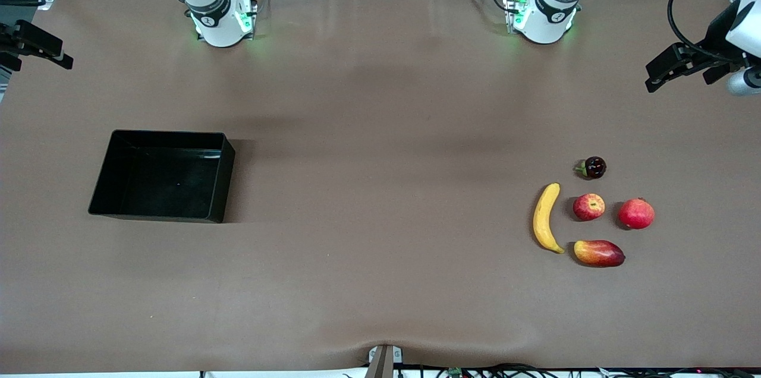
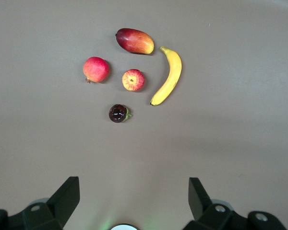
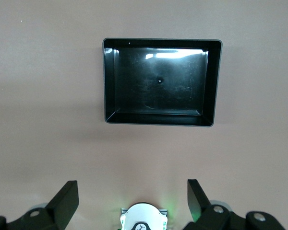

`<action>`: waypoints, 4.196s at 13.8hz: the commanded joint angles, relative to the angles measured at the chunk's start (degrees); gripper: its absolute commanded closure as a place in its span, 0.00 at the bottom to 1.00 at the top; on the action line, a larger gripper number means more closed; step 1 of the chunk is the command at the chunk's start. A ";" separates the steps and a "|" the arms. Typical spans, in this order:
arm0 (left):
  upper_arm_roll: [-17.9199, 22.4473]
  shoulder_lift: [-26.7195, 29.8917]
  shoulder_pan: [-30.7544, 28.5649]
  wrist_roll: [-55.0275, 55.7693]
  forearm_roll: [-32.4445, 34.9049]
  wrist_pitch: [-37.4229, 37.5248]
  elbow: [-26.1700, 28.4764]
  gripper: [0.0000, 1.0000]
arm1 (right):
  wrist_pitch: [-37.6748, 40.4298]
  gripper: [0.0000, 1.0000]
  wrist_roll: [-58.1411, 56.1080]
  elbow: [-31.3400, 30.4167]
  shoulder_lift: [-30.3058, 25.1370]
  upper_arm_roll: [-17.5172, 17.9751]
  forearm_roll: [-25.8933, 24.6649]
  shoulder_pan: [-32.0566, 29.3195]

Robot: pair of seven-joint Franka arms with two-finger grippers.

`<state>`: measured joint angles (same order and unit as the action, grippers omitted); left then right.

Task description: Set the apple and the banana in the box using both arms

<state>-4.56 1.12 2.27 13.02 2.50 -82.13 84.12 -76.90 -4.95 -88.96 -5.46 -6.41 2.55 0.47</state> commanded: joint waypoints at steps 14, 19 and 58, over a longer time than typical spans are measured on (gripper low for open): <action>0.08 -0.77 -0.51 -0.19 1.02 0.30 -0.18 0.00 | -0.09 0.00 0.47 0.19 0.09 -0.45 -1.05 -0.72; 0.08 -0.68 -0.51 -0.45 0.93 0.12 -0.36 0.00 | -0.09 0.00 0.47 0.10 0.53 -0.45 -1.14 -1.25; 0.16 -2.09 -0.33 -0.63 1.10 -1.54 -0.36 0.00 | -1.41 0.00 0.12 2.03 12.84 -0.18 -1.40 -7.94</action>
<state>-4.36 -0.68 1.86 13.02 2.52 -83.17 84.18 -79.16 -5.03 -87.49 6.79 -6.94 1.79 -7.04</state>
